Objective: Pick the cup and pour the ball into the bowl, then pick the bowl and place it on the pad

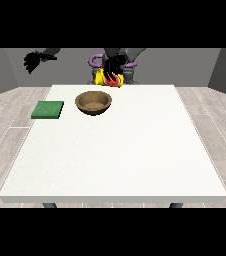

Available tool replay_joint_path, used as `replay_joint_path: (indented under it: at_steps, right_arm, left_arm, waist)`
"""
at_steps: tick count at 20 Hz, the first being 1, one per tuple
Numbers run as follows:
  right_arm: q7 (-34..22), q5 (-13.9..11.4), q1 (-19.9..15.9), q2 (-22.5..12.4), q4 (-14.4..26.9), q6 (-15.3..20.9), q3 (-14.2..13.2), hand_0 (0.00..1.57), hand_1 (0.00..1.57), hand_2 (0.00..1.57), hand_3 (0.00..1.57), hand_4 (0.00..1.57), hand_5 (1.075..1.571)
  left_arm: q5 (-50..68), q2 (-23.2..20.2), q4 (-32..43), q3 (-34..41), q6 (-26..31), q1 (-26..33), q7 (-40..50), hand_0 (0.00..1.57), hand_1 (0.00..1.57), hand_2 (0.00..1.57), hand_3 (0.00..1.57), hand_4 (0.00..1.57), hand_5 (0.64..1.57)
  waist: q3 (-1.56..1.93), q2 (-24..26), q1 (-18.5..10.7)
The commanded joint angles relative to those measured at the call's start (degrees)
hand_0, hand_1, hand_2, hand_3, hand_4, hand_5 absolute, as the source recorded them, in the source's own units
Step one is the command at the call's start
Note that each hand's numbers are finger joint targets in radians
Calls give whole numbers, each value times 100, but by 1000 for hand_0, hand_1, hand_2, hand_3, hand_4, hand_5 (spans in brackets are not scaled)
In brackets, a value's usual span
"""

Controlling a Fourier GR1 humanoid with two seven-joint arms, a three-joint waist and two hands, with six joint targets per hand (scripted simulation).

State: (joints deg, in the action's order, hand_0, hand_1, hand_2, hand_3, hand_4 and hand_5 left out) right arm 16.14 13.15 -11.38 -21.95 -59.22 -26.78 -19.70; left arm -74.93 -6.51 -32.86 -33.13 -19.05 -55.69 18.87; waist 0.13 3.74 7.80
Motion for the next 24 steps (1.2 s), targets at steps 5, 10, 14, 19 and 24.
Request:
replay_joint_path:
  at_steps: [5, 10, 14, 19, 24]
  right_arm:
    - [40, -75, 1, 20, 68, -19, 69, 0, 0, 0, 0, 0, 1571]
    - [170, -150, 71, 43, 213, 84, 37, 0, 0, 0, 0, 0, 1571]
    - [-436, 193, -293, -59, 152, -4, -49, 0, 0, 0, 0, 0, 1569]
    - [-368, 44, 133, 135, 192, 285, -45, 0, 0, 0, 0, 0, 1567]
    - [-298, -8, 284, 426, 22, 557, 6, 0, 0, 0, 0, 225, 1565]
  left_arm:
    - [-1642, 253, 490, -1355, 971, -179, 450, 1498, 1498, 1571, 1571, 1491, 1236]
    - [-1907, 483, 271, -1436, 1610, -436, -24, 1449, 1449, 1571, 1571, 1529, 1137]
    - [-2218, 332, 212, -1309, 1545, -486, -42, 1446, 1446, 1571, 1571, 1529, 1134]
    - [-128, 255, -594, 773, 371, 0, 448, 1306, 1306, 1571, 1571, 1571, 1069]
    - [1483, 418, -1186, 2045, -712, 910, 8, 1023, 1023, 1257, 941, 1391, 1300]
  waist:
    - [-7, 72, 67]
    - [-11, 171, -127]
    - [-13, -11, -150]
    - [-74, 233, -621]
    - [-99, 4, -881]
